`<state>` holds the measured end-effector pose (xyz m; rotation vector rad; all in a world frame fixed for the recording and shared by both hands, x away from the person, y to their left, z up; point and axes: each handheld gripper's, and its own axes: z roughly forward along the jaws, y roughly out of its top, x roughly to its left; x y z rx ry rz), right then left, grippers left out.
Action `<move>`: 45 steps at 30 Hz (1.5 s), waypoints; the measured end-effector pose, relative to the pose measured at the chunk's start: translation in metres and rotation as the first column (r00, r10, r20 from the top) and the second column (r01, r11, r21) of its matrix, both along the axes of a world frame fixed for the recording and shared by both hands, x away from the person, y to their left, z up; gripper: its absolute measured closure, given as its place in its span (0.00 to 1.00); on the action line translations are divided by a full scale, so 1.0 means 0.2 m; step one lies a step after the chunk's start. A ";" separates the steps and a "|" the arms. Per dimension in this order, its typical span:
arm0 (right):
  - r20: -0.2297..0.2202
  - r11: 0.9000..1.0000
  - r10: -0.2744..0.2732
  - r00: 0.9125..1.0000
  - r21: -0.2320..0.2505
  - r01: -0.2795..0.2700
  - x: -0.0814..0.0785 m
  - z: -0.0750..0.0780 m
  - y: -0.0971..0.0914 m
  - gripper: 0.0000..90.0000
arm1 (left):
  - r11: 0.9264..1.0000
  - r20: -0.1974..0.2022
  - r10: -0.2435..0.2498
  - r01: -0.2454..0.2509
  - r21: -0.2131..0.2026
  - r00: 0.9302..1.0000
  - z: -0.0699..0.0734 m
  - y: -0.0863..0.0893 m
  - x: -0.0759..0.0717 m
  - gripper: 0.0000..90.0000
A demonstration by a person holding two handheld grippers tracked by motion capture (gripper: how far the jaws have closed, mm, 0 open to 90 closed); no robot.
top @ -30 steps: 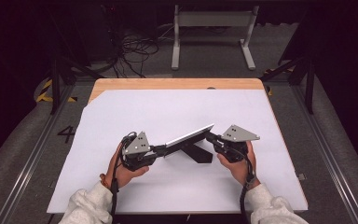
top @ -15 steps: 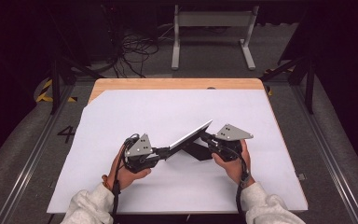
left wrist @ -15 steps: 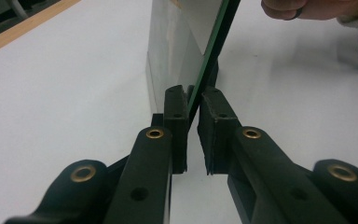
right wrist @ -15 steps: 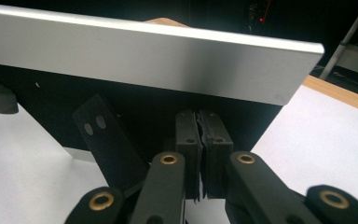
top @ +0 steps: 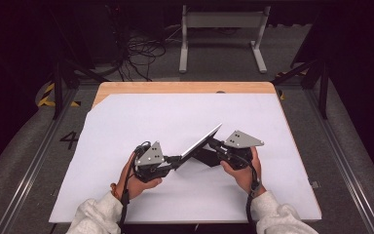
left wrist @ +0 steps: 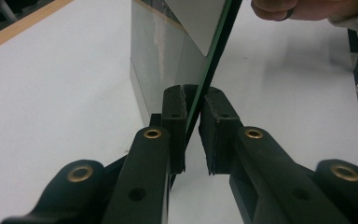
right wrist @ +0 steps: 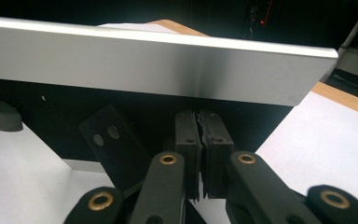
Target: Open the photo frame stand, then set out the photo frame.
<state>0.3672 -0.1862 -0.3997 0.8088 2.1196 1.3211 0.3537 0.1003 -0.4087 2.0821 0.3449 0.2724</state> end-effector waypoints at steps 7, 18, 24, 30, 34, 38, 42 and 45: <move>0.005 1.000 0.002 1.000 0.000 -0.002 -0.01 0.01 0.00 0.97 | 1.000 -0.003 -0.007 0.007 -0.004 1.000 0.00 -0.01 0.00 0.89; 0.001 1.000 0.003 1.000 0.005 -0.003 0.00 0.01 -0.01 0.97 | 1.000 -0.019 -0.020 0.019 -0.019 1.000 -0.01 -0.03 0.00 0.88; -0.004 1.000 -0.001 1.000 0.010 0.001 0.00 0.01 -0.01 0.97 | 1.000 -0.014 -0.017 0.017 -0.016 1.000 -0.01 -0.05 -0.02 0.88; -0.010 1.000 0.002 1.000 0.021 -0.002 0.01 0.01 -0.02 0.99 | 0.999 -0.014 -0.032 0.032 -0.020 0.999 -0.01 -0.08 -0.02 0.86; -0.009 1.000 0.002 1.000 0.023 -0.002 0.02 0.01 -0.02 0.99 | 0.999 -0.015 -0.042 0.042 -0.025 0.999 -0.01 -0.09 -0.02 0.85; -0.014 1.000 -0.002 1.000 0.026 0.002 0.02 0.01 -0.02 1.00 | 0.998 -0.018 -0.050 0.050 -0.035 0.999 -0.02 -0.10 -0.01 0.84; -0.024 0.999 -0.003 1.000 0.050 0.004 0.04 0.00 -0.01 1.00 | 0.998 -0.016 -0.048 0.047 -0.036 0.999 -0.02 -0.11 -0.02 0.84; -0.026 0.999 0.003 1.000 0.051 -0.002 0.05 0.00 -0.01 1.00 | 0.998 -0.014 -0.044 0.044 -0.040 0.999 -0.02 -0.11 -0.02 0.83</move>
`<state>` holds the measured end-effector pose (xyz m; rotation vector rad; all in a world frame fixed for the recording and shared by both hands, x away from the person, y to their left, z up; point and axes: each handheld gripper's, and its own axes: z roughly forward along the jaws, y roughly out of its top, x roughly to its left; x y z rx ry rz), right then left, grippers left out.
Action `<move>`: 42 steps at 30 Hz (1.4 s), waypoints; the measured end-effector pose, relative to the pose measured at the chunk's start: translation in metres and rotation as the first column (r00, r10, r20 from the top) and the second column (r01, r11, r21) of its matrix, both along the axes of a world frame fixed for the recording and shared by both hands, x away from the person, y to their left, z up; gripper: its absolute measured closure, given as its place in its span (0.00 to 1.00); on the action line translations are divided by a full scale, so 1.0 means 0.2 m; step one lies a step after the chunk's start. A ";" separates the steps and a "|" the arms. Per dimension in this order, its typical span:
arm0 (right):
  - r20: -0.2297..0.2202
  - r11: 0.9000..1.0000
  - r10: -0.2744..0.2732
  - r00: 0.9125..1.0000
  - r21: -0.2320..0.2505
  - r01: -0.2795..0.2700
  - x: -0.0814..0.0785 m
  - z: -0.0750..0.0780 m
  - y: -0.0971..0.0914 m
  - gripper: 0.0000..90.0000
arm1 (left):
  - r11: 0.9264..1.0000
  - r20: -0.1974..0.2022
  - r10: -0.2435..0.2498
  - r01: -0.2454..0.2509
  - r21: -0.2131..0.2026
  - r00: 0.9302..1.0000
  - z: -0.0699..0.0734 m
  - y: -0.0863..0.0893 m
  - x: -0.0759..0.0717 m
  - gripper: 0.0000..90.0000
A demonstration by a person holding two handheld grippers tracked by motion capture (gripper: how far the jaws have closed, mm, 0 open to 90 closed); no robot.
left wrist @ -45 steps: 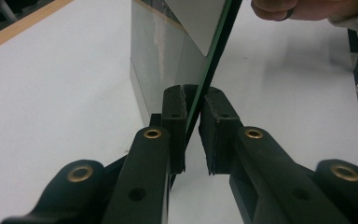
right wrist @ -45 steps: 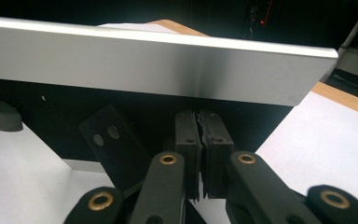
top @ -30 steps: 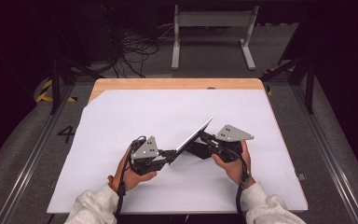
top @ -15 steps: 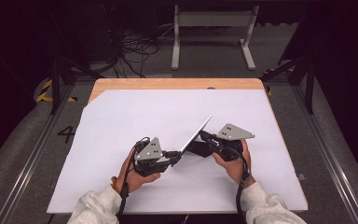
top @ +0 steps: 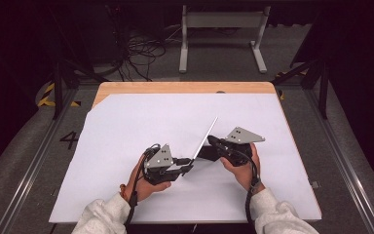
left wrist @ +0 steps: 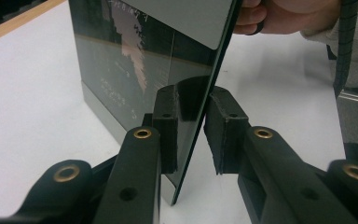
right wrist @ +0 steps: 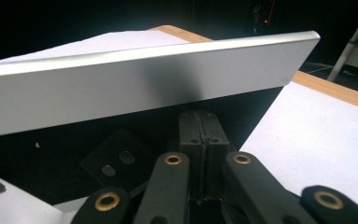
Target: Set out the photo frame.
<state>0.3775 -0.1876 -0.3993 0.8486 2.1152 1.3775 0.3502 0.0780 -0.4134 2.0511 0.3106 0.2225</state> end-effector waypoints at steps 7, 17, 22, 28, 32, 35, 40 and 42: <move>-0.001 1.000 0.005 1.000 0.001 -0.005 0.02 0.00 0.02 1.00 | 1.000 -0.012 0.006 -0.006 -0.008 1.000 -0.01 -0.02 -0.01 0.82; 0.012 1.000 0.007 1.000 -0.021 -0.007 -0.01 0.00 0.01 0.98 | 1.000 -0.024 -0.026 0.026 -0.004 0.999 0.01 0.04 -0.02 0.77; 0.012 1.000 0.019 1.000 -0.021 -0.019 -0.05 0.02 0.00 0.99 | 1.000 -0.015 -0.018 0.017 -0.007 1.000 0.02 0.13 -0.02 0.84; 0.017 0.999 0.012 1.000 -0.033 -0.012 -0.04 0.03 0.01 1.00 | 0.999 -0.027 -0.017 0.018 0.034 0.999 -0.01 0.10 0.02 0.96; 0.004 0.999 -0.014 1.000 -0.047 0.015 0.00 0.02 0.01 1.00 | 0.999 -0.042 -0.020 0.021 0.042 0.999 -0.04 0.05 0.03 0.97; -0.005 0.999 -0.023 1.000 -0.035 0.022 0.03 0.02 0.00 1.00 | 0.998 -0.044 -0.023 0.026 0.052 0.999 -0.05 0.03 0.03 0.99; 0.001 1.000 -0.003 1.000 -0.029 0.003 0.04 0.02 0.01 1.00 | 0.999 -0.049 -0.023 0.026 0.048 0.999 -0.05 0.03 0.03 0.99; 0.004 1.000 -0.001 1.000 -0.030 0.001 0.04 0.01 0.02 1.00 | 0.999 -0.050 -0.026 0.028 0.046 0.998 -0.05 0.02 0.03 0.99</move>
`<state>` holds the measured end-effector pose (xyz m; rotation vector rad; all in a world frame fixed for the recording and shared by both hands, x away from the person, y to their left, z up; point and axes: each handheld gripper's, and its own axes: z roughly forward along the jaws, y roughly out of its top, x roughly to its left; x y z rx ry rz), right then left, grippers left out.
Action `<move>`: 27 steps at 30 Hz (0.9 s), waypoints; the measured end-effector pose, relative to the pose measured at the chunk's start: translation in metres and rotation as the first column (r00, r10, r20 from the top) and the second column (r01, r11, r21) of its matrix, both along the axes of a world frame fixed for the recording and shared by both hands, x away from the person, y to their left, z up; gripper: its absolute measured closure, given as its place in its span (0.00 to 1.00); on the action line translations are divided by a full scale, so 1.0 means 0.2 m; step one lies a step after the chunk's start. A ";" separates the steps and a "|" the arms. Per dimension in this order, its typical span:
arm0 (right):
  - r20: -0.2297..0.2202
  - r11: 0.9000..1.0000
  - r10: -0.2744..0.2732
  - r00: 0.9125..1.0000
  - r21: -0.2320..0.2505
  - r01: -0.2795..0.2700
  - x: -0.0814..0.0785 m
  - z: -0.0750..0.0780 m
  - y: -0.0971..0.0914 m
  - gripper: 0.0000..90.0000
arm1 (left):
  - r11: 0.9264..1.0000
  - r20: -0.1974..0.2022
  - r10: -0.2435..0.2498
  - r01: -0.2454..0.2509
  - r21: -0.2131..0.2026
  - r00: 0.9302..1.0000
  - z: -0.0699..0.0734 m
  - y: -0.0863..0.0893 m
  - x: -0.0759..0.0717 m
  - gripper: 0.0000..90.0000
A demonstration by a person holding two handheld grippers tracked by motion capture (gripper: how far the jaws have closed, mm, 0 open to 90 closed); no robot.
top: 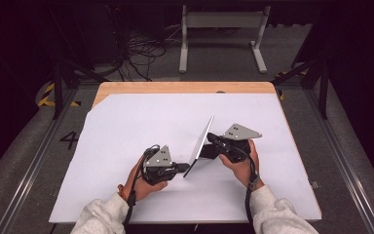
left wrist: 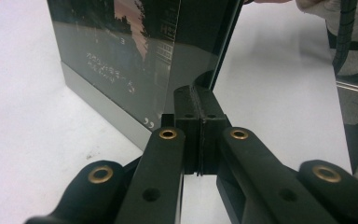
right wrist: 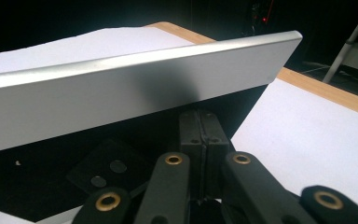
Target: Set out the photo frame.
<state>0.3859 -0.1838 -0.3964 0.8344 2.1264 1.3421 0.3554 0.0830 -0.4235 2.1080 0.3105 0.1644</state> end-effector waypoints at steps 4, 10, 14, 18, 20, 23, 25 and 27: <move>-0.013 1.000 0.012 1.000 0.026 -0.012 0.01 -0.01 -0.01 1.00 | 1.000 0.004 -0.003 0.003 0.001 1.000 0.00 -0.01 -0.01 1.00; -0.027 0.999 0.038 0.999 0.025 -0.037 0.01 -0.02 0.01 1.00 | 1.000 0.010 -0.012 0.012 0.003 1.000 0.00 -0.03 -0.02 0.99; -0.015 0.999 0.044 0.999 0.015 -0.043 0.00 -0.02 0.03 1.00 | 1.000 0.007 -0.012 0.012 0.007 1.000 -0.01 -0.05 -0.01 0.98; -0.017 0.999 0.049 0.999 0.024 -0.049 0.00 -0.02 0.03 0.98 | 1.000 0.006 0.001 -0.001 0.012 1.000 -0.02 -0.05 0.00 0.98; -0.016 0.999 0.043 0.999 0.026 -0.043 0.01 -0.02 0.03 0.97 | 1.000 0.006 0.009 -0.009 0.012 1.000 -0.02 -0.06 0.00 0.97; -0.013 0.999 0.030 0.999 0.019 -0.029 0.00 -0.02 0.02 0.91 | 1.000 0.003 0.011 -0.012 0.015 1.000 -0.03 -0.06 0.01 0.95; -0.009 0.999 0.036 0.999 0.023 -0.035 -0.01 -0.01 0.01 0.89 | 1.000 0.006 0.007 -0.007 0.022 1.000 -0.03 -0.06 0.02 0.94; 0.005 1.000 0.019 1.000 -0.001 -0.019 -0.03 0.01 -0.01 0.88 | 1.000 0.007 0.002 -0.002 0.026 1.000 -0.03 -0.05 0.01 0.94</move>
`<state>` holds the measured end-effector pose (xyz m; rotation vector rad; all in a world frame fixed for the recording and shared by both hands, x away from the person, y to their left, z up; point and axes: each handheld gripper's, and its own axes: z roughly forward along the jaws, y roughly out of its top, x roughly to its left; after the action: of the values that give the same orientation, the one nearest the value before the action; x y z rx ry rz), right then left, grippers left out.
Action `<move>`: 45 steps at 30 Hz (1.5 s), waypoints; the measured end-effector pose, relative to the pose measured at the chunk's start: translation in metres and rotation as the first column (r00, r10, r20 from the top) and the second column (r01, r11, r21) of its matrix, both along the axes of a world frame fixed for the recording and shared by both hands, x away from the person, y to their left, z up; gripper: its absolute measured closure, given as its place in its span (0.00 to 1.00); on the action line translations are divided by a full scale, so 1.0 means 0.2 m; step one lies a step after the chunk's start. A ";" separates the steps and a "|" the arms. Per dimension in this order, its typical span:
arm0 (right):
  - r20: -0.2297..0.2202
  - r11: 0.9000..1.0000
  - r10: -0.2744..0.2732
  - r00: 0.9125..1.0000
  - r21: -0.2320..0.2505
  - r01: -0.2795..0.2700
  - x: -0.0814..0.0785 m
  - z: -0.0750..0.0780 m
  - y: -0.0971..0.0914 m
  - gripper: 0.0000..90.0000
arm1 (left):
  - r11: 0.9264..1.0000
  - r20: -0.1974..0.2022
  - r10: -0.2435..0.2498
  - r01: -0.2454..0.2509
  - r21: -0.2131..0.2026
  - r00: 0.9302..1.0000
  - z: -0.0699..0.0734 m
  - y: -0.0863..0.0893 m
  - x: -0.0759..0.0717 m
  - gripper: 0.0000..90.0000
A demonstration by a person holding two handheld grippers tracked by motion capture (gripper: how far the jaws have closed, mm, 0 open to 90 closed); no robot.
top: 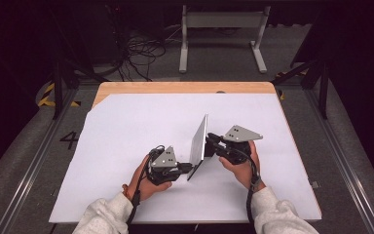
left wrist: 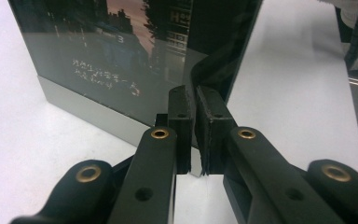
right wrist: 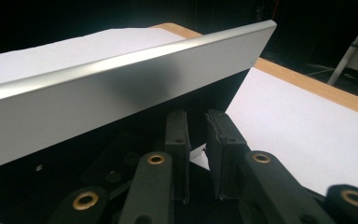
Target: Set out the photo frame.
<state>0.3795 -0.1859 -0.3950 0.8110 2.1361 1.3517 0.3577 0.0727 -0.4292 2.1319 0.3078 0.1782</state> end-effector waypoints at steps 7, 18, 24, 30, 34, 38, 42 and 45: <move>0.012 1.000 0.000 1.000 -0.024 0.001 -0.09 0.03 -0.06 0.87 | 1.000 -0.012 -0.012 0.012 0.018 1.000 0.00 0.05 -0.02 0.94; -0.032 0.996 0.070 0.997 -0.061 -0.072 -0.27 -0.01 -0.07 0.83 | 0.996 -0.016 -0.045 0.046 0.078 0.999 -0.04 0.02 -0.06 0.93; -0.038 0.991 0.111 0.993 -0.066 -0.114 -0.33 -0.02 -0.03 0.80 | 0.995 -0.005 -0.050 0.050 0.085 0.999 -0.04 0.00 -0.06 0.93; -0.046 0.988 0.134 0.990 -0.067 -0.137 -0.35 -0.04 0.01 0.77 | 0.998 -0.007 -0.040 0.041 0.058 0.999 -0.03 0.03 -0.04 0.93; -0.037 0.986 0.147 0.988 -0.071 -0.149 -0.36 -0.04 0.04 0.74 | 0.996 0.000 -0.047 0.047 0.071 0.999 -0.04 -0.01 -0.04 0.93; -0.034 0.986 0.150 0.988 -0.068 -0.152 -0.36 -0.04 0.04 0.73 | 0.997 -0.006 -0.052 0.052 0.064 0.999 -0.05 -0.02 -0.04 0.92; -0.040 0.986 0.150 0.988 -0.060 -0.153 -0.36 -0.04 0.05 0.70 | 0.996 0.006 -0.052 0.052 0.070 0.999 -0.05 -0.04 -0.04 0.92; -0.036 0.987 0.148 0.988 -0.056 -0.150 -0.36 -0.04 0.06 0.69 | 0.997 0.004 -0.049 0.048 0.062 0.999 -0.05 -0.06 -0.05 0.92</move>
<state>0.3083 -0.1746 -0.4029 0.6657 2.2895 1.3500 0.3484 0.0616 -0.4393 2.1978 0.2503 0.1671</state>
